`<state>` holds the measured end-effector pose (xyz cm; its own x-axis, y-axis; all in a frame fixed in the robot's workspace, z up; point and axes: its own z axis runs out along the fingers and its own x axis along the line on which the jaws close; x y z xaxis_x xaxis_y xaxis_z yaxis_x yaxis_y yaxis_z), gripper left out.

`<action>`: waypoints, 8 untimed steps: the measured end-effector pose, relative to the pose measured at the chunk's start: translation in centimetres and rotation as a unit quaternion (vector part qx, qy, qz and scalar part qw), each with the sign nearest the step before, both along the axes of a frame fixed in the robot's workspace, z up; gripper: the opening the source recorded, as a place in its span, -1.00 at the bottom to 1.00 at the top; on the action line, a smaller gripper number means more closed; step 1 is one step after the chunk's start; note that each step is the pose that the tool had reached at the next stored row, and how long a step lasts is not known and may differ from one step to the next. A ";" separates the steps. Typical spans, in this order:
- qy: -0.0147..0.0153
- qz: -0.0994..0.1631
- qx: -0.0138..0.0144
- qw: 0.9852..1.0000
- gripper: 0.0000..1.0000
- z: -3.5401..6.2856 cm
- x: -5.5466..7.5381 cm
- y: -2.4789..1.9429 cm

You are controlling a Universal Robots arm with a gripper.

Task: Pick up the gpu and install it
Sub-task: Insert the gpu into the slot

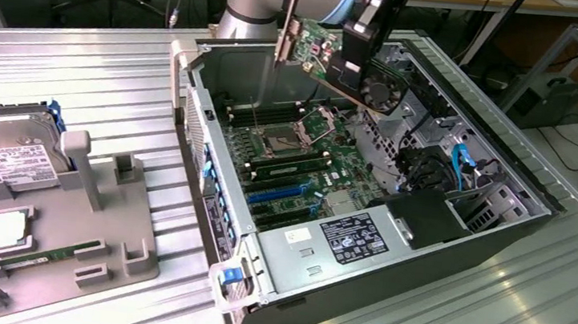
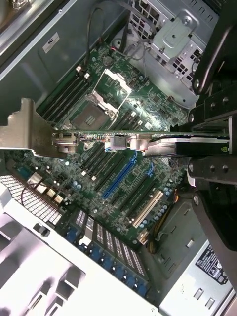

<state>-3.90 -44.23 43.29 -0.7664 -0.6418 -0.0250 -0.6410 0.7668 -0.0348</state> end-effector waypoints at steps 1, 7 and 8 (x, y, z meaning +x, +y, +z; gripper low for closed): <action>0.000 0.003 0.000 1.000 -0.46 0.00 0.0 0.00; 0.000 0.019 0.000 1.000 -0.46 0.00 0.0 -0.01; 0.000 0.022 0.000 1.000 -0.46 0.00 0.0 -0.01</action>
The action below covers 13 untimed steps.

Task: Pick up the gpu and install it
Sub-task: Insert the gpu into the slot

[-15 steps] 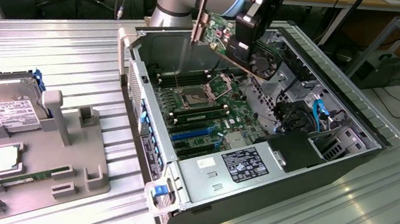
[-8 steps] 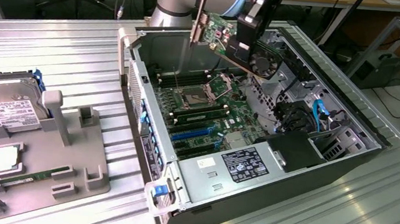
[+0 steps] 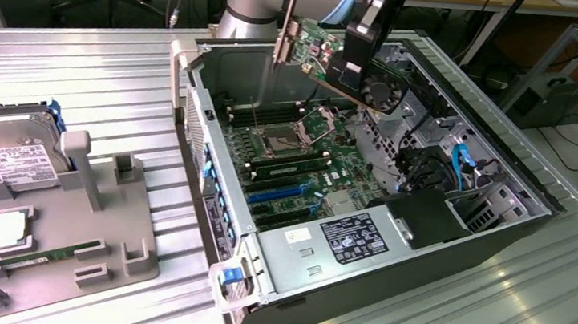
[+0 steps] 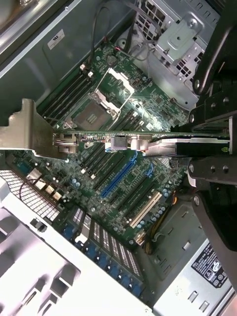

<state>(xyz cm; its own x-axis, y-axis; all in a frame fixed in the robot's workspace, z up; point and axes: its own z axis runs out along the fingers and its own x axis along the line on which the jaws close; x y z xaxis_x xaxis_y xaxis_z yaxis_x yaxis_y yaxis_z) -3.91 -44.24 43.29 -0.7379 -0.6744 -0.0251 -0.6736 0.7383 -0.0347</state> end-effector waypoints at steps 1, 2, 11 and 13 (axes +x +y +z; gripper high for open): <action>0.000 0.003 0.000 1.000 -0.46 0.00 0.0 0.00; 0.000 0.006 0.000 1.000 -0.46 0.00 0.0 0.00; 0.000 0.035 0.000 0.999 -0.46 0.00 0.0 -0.03; 0.000 0.042 0.000 0.999 -0.46 0.00 0.0 -0.04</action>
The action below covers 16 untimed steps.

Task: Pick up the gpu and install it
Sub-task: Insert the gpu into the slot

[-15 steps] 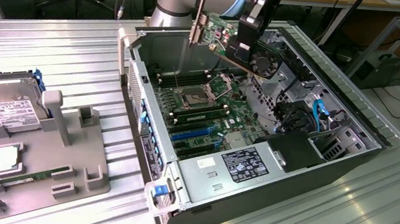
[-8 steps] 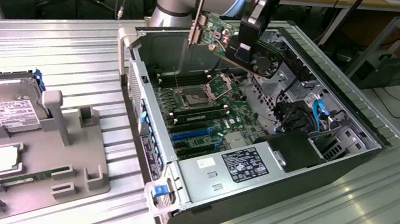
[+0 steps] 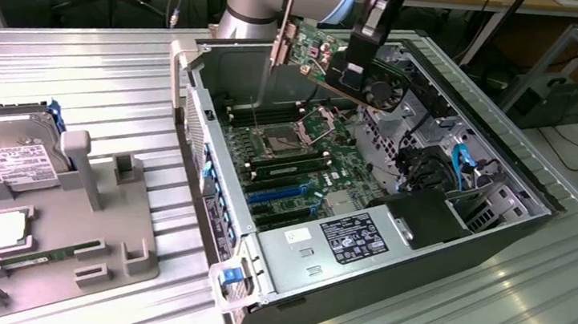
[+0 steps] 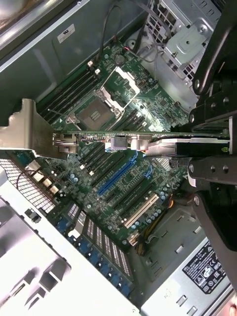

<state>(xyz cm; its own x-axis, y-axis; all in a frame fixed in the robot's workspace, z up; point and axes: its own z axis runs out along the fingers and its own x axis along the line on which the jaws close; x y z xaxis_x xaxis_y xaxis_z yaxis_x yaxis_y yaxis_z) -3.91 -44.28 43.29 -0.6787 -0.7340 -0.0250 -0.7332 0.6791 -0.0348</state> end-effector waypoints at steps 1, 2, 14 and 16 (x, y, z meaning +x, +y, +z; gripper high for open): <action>0.000 0.004 0.000 1.000 -0.46 0.00 0.0 0.00; 0.000 0.007 0.000 1.000 -0.46 0.00 0.0 -0.01; 0.000 0.079 0.000 0.997 -0.46 0.00 0.0 -0.15; 0.000 0.089 0.000 0.996 -0.46 0.00 0.0 -0.19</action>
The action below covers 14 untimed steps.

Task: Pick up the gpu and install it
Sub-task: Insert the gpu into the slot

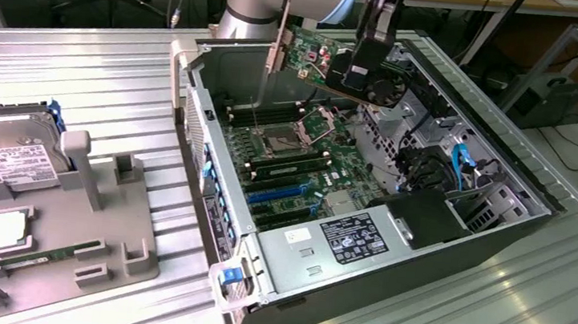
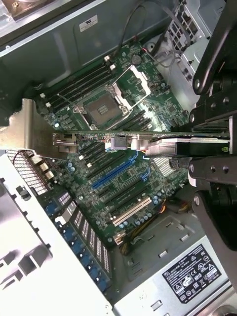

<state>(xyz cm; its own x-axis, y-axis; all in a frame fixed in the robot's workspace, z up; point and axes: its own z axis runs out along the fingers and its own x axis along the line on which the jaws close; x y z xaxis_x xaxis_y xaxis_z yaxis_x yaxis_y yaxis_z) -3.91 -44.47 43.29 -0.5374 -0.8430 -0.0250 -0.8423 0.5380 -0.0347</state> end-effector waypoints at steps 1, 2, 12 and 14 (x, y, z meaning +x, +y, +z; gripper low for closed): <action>0.000 0.003 0.000 1.000 -0.46 0.00 0.0 -0.01; 0.000 0.007 0.000 1.000 -0.46 0.00 0.0 -0.02; 0.000 0.047 0.000 0.999 -0.46 0.00 0.0 -0.07; 0.000 0.059 0.000 0.998 -0.46 0.00 0.0 -0.10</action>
<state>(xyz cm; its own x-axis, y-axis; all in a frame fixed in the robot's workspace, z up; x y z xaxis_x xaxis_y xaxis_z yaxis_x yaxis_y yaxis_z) -3.91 -44.56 43.29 -0.4336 -0.9008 -0.0250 -0.9001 0.4342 -0.0348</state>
